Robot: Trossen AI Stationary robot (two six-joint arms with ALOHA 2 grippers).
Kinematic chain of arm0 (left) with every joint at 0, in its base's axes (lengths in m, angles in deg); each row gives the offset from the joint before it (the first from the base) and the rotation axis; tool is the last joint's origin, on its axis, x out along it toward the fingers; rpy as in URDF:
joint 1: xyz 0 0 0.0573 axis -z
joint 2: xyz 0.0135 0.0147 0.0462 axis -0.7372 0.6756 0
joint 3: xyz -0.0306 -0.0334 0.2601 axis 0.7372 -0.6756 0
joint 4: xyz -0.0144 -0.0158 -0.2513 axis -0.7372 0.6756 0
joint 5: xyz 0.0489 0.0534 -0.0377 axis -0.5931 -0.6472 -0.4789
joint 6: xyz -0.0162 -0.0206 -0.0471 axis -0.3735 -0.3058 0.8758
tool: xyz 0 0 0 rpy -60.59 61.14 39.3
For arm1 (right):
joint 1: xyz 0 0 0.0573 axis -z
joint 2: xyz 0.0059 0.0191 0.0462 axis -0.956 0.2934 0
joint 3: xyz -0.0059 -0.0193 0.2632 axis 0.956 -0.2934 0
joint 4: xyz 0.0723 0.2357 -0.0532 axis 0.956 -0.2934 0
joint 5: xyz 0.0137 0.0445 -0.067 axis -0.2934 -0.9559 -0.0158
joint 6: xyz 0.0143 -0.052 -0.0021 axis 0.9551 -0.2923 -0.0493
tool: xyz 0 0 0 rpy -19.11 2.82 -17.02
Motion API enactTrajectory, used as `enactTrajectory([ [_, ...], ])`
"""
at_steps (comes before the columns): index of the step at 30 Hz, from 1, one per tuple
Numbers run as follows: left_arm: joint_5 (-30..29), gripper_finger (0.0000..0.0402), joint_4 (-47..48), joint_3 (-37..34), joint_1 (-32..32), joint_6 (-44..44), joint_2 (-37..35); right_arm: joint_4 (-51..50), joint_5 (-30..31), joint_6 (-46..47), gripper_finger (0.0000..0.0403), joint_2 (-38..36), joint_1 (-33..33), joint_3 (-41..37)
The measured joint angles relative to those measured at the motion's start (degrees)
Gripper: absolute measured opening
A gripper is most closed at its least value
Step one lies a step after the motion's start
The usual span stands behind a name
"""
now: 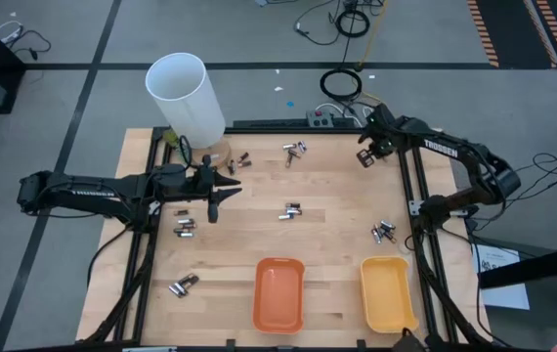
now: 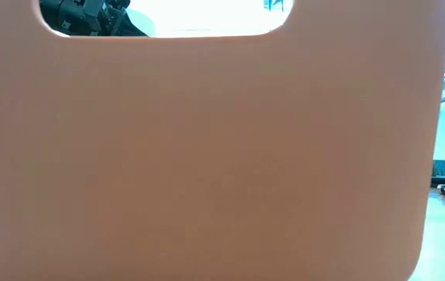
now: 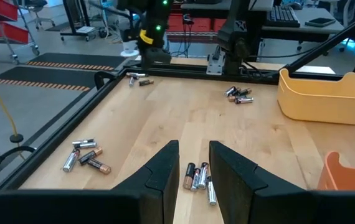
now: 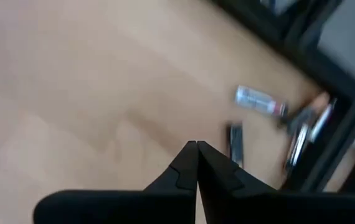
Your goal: Sort batteries
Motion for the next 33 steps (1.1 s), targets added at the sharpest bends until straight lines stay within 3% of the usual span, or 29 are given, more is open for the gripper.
enactTrajectory([
  [8, -0.25, 0.0097, -0.03, 0.0, 0.0, 0.13, 0.0, 2.28, 0.14, -0.94, 0.0013, 7.17, 1.03, -2.14],
  [13, -0.25, 0.0097, -0.33, 0.0, 0.0, 0.15, 0.16, 4.59, 4.61, -2.24, 0.0083, 8.39, 1.25, -1.88],
  [17, -0.27, 0.0097, -1.29, 0.0, 0.0, 0.11, 0.64, 2.92, 2.91, -2.06, 0.0143, 8.16, 1.25, -1.41],
  [21, -0.29, 0.0097, -2.05, 0.01, 0.0, -0.09, 1.78, 1.91, 3.15, -0.41, 0.0177, 8.16, 1.25, -0.98],
  [33, 0.1, 0.0097, -7.0, 0.0, -0.02, 0.13, 5.46, 4.86, 7.67, 8.85, 0.017, 9.14, 1.11, -0.91],
])
